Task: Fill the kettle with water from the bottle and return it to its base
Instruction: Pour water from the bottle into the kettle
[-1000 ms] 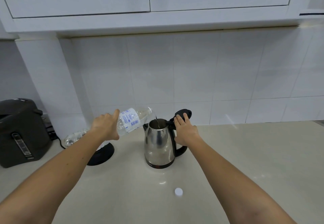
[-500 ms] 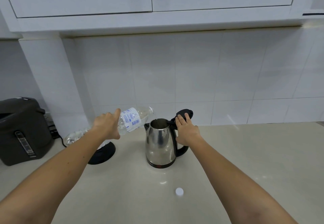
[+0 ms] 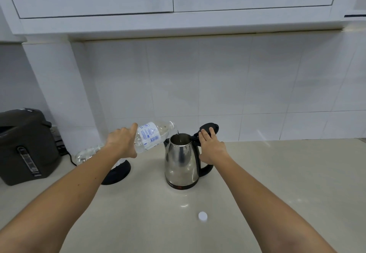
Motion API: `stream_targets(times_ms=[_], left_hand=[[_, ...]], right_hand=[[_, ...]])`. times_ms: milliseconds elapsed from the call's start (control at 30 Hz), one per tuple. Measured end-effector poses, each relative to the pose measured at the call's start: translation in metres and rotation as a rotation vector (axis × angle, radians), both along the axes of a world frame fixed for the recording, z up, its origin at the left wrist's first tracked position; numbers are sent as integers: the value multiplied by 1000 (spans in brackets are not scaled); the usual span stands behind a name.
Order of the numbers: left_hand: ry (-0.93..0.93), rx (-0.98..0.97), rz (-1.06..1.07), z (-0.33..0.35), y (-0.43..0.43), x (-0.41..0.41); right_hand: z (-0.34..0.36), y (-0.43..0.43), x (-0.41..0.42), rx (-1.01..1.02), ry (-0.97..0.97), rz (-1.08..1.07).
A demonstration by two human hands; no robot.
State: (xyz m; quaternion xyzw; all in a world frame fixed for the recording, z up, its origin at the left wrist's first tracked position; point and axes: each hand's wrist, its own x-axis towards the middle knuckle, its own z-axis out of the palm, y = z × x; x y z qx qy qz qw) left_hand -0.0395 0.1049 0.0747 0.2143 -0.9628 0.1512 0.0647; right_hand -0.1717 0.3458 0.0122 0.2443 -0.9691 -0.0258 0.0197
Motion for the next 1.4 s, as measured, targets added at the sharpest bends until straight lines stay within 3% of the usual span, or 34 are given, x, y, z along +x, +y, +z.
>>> stream_targets(times_ms=[367,533,800,933,1033,1100,1167,1267,1400], left_hand=[[3,103,-20,-17,0,2],[126,389,-28,-44,7,3],[604,992,55,-116,41,18],[725,1104,46,-139,57,25],[756,1148,60,-149,61,28],[769,1160,56,-151,63,31],[764,1179,57,-151,62,33],[720,1186,76,-152,52,39],[632,1154,89,-155,39,50]], right_hand=[[2,2,2,16,-4,10],[2,2,3,13,2,18],[-5,1,1,-13,25,23],[-13,-2,5,-23,142,27],[-33,-3,15,-171,257,152],[-56,-1,25,-298,170,283],[-79,3,35,-296,-51,308],[-107,13,49,-69,-377,153],[-137,23,59,87,-458,92]])
